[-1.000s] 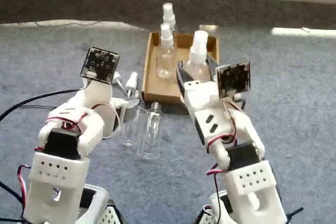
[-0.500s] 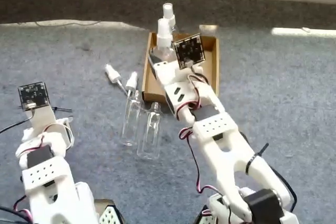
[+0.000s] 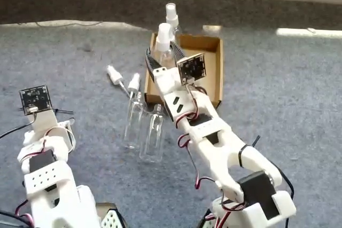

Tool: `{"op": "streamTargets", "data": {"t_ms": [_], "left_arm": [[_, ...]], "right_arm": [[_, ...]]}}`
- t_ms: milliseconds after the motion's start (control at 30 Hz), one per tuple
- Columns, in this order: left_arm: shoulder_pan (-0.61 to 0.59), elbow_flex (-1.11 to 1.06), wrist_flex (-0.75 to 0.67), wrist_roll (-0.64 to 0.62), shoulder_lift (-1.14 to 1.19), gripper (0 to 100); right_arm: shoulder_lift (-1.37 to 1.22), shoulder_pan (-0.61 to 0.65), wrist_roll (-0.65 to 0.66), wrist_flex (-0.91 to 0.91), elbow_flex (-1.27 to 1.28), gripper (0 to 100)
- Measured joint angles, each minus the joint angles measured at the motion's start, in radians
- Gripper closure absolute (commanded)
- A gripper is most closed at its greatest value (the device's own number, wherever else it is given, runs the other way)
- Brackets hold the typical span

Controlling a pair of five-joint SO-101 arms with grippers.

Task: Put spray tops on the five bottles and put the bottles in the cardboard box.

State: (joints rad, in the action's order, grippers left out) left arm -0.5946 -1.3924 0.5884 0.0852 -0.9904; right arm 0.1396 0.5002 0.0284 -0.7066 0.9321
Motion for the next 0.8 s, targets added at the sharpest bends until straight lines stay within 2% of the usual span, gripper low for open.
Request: {"op": "streamTargets", "data": {"t_ms": [800], "left_arm": [[0.0, -0.015, 0.0, 0.0, 0.0, 78]], "right_arm": [[-0.011, 0.0, -0.005, -0.009, 0.08, 99.5]]}}
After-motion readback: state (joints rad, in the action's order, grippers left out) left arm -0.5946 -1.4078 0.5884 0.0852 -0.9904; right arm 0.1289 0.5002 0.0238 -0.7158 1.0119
